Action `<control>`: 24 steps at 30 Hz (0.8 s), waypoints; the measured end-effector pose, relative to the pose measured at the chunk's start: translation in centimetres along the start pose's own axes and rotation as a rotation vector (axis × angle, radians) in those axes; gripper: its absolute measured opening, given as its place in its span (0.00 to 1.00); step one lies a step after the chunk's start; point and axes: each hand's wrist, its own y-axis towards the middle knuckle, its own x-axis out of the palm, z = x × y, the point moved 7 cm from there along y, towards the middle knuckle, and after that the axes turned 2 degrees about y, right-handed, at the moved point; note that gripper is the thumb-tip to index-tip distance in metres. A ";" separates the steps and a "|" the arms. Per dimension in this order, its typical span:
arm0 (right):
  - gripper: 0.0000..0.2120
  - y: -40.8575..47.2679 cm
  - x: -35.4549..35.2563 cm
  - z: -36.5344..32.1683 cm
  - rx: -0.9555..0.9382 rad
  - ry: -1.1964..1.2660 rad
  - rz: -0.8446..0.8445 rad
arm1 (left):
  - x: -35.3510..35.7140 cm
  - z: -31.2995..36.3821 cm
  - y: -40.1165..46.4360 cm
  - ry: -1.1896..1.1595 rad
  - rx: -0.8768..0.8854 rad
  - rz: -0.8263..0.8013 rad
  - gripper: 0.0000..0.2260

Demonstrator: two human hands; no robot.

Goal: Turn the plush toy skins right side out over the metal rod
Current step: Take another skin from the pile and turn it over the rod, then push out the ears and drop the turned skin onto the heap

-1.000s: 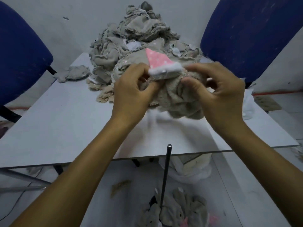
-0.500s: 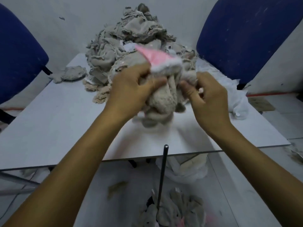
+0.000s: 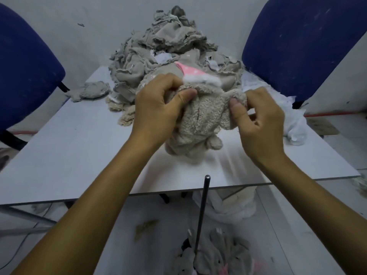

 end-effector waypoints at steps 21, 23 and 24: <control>0.06 -2.4 4.3 4.6 0.428 0.170 -0.456 | 3.2 -6.6 -1.8 -0.368 -0.535 -0.268 0.10; 0.12 -3.1 5.1 5.7 0.349 -0.065 -0.559 | 3.8 -7.5 -2.4 -0.241 -0.517 -0.324 0.09; 0.18 -3.5 5.6 6.2 0.290 -0.173 -0.633 | 4.2 -7.9 -2.7 -0.177 -0.508 -0.371 0.08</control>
